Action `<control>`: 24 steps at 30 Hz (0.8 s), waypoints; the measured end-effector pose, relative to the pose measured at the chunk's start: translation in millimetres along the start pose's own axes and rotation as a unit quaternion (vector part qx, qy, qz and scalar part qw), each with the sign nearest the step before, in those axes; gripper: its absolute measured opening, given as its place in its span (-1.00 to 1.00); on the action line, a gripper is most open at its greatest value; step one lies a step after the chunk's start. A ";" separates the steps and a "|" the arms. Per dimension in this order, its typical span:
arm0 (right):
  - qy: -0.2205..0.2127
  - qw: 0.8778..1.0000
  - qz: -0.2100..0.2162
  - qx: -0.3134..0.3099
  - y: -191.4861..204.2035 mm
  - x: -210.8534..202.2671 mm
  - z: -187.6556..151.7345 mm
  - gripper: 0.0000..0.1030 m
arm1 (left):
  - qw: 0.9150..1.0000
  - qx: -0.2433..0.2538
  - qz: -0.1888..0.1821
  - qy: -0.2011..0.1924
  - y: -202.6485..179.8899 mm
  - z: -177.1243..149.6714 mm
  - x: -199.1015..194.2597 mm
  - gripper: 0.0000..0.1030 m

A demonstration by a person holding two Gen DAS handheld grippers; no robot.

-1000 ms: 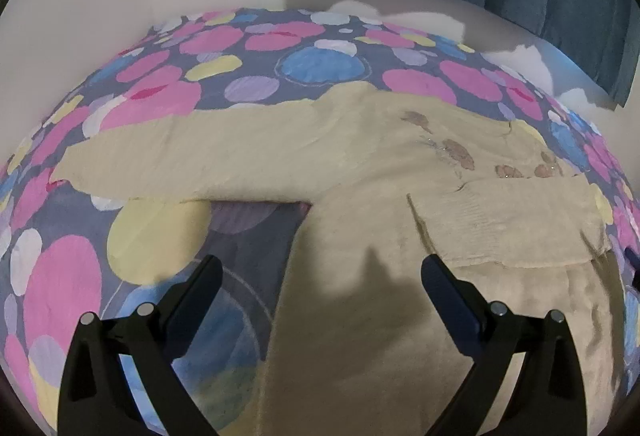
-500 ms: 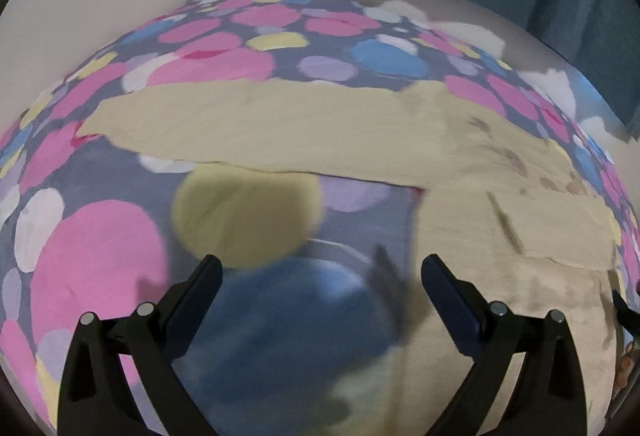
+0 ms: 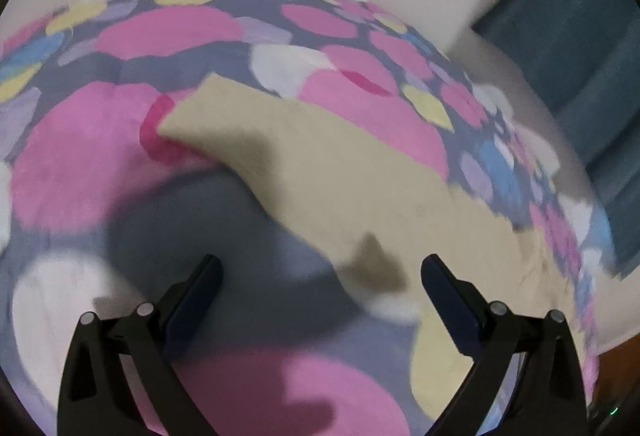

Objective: Fold small clothes
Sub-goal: 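Grasp the other sleeve cuff with the left tool and lay it across the body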

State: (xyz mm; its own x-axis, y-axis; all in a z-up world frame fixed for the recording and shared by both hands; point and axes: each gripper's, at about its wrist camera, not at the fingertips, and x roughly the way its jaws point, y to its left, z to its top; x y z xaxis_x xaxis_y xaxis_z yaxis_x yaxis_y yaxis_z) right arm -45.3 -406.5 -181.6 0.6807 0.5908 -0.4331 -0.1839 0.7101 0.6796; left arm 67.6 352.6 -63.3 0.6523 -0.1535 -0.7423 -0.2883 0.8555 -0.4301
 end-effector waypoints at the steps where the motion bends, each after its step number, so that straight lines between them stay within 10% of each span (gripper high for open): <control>1: 0.001 1.000 -0.001 0.000 -0.7 0.5 0.4 0.92 | 1.000 -0.003 -0.021 0.000 5.9 6.0 3.0 0.93; 6: -0.001 1.000 -0.003 0.001 -1.3 1.5 0.5 0.92 | 0.992 -0.074 -0.103 -0.003 36.4 36.1 11.5 0.93; 11: -0.003 1.000 -0.007 0.000 -0.8 2.1 0.6 0.92 | 0.990 -0.102 -0.099 -0.003 39.3 53.6 16.0 0.89; 14: -0.005 1.000 -0.006 0.001 -1.8 1.9 1.3 0.92 | 0.991 -0.107 -0.075 -0.002 42.1 56.0 18.7 0.04; 19: -0.004 1.000 -0.006 0.001 -3.3 2.1 2.0 0.92 | 0.996 -0.089 -0.026 0.000 41.6 55.4 21.7 -0.73; 24: -0.007 1.000 -0.007 0.004 -4.2 0.9 2.4 0.92 | 0.998 -0.040 0.033 -0.043 19.2 57.2 0.7 -0.91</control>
State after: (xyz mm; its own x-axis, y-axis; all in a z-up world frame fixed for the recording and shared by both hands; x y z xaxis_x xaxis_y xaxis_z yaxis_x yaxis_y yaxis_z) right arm -42.2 -409.9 -183.4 0.6933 0.5753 -0.4341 -0.1693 0.7155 0.6778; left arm 102.6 397.2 -42.7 0.6869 -0.0524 -0.7249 -0.3850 0.8198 -0.4240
